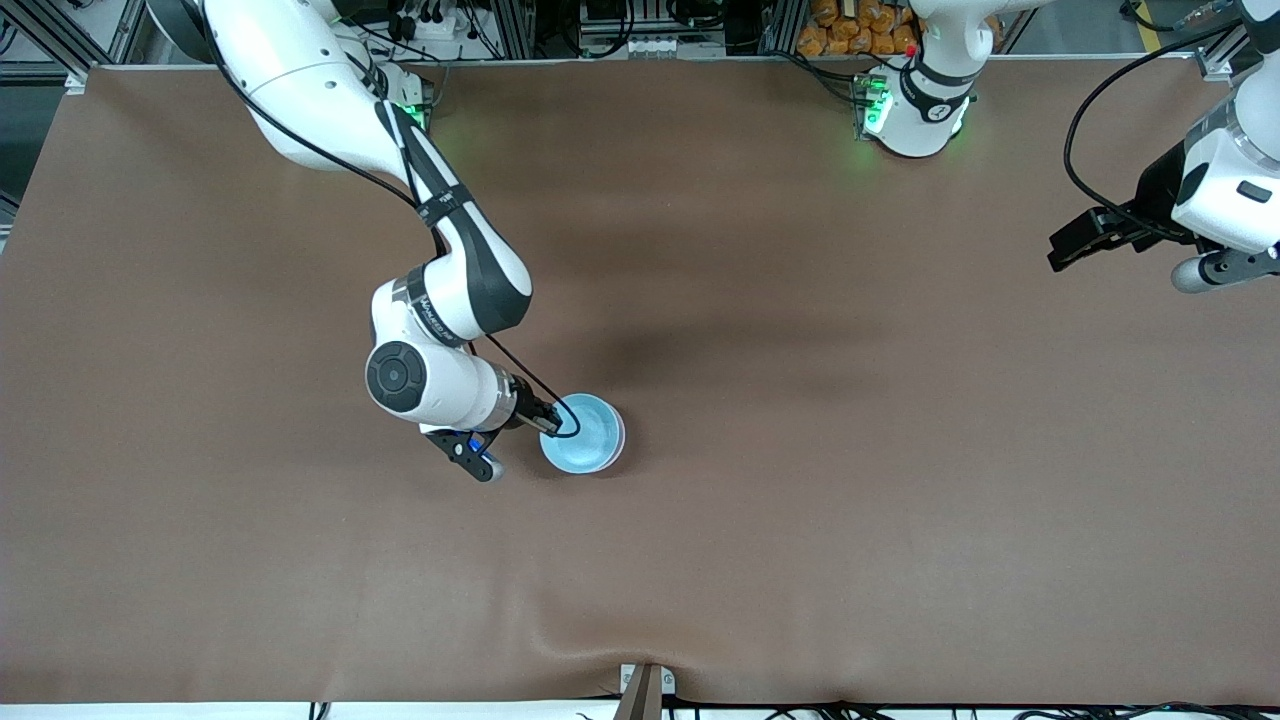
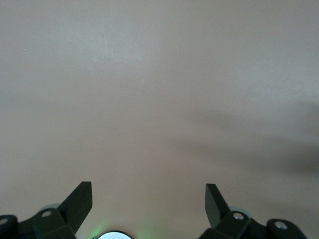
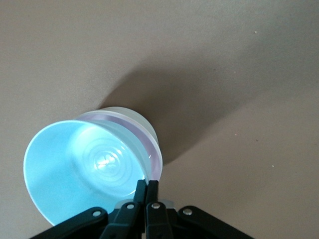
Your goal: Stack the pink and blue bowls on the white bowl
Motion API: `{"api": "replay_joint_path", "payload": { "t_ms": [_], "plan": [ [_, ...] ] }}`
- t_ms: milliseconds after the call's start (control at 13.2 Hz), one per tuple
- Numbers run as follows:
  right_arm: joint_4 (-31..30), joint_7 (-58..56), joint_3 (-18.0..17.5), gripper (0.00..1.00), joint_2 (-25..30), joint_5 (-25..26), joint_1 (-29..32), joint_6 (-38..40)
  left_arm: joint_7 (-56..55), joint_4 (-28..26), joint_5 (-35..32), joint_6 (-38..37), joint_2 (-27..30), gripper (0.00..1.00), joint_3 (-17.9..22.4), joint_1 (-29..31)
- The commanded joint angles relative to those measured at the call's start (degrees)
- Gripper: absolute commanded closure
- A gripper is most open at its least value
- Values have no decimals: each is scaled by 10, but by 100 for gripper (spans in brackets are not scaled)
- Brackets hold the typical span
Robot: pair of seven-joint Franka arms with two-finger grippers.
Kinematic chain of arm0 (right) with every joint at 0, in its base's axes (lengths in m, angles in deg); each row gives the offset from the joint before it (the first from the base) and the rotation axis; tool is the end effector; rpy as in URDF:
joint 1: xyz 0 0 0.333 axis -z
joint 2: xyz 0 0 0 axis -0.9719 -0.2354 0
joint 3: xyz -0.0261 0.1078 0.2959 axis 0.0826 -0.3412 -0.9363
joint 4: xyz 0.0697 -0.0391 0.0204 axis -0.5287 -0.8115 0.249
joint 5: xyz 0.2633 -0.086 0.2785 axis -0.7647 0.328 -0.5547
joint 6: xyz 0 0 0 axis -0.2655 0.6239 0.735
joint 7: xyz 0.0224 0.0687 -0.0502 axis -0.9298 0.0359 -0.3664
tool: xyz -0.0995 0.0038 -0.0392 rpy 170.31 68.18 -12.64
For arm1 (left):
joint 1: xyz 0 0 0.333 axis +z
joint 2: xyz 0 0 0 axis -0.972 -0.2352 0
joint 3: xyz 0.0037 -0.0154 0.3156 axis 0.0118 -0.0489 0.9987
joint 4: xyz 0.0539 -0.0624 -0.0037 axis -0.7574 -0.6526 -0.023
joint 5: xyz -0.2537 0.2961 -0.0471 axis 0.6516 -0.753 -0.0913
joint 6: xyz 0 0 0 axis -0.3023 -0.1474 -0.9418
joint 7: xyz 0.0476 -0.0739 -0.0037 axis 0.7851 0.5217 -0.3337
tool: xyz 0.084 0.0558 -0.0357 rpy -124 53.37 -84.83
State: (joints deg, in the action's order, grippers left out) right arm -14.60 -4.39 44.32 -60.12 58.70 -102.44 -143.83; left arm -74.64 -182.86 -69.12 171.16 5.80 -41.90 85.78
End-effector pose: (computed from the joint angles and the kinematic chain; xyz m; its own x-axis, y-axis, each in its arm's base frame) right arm 0.6306 0.3361 0.2695 0.7846 -0.5522 -0.2818 -0.6017 -0.7877 -0.1319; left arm 0.5339 -0.0544 0.6054 0.9709 0.2344 -0.0482 0.2337 -0.9721 -0.0194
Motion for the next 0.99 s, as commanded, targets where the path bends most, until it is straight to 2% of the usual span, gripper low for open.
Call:
{"api": "replay_joint_path", "payload": {
  "t_ms": [0, 228, 683, 759, 835, 911],
  "plan": [
    [17, 17, 5, 100, -15, 15, -7, -9, 15, -12, 12, -4, 17, 0, -4, 8],
    [12, 17, 5, 100, -18, 35, -11, -24, 15, -12, 13, -4, 17, 0, -4, 7],
    [4, 18, 5, 100, -27, 35, -20, -41, 15, -13, 12, -4, 15, 0, -4, 6],
    [4, 18, 5, 81, -27, 35, -17, -38, 15, -13, 12, -4, 14, 0, -4, 6],
    [4, 18, 5, 46, -27, 35, -16, -37, 15, -12, 12, -4, 13, 0, -4, 6],
    [4, 18, 5, 23, -27, 34, -15, -37, 15, -12, 12, -3, 11, 0, -4, 5]
  ]
}}
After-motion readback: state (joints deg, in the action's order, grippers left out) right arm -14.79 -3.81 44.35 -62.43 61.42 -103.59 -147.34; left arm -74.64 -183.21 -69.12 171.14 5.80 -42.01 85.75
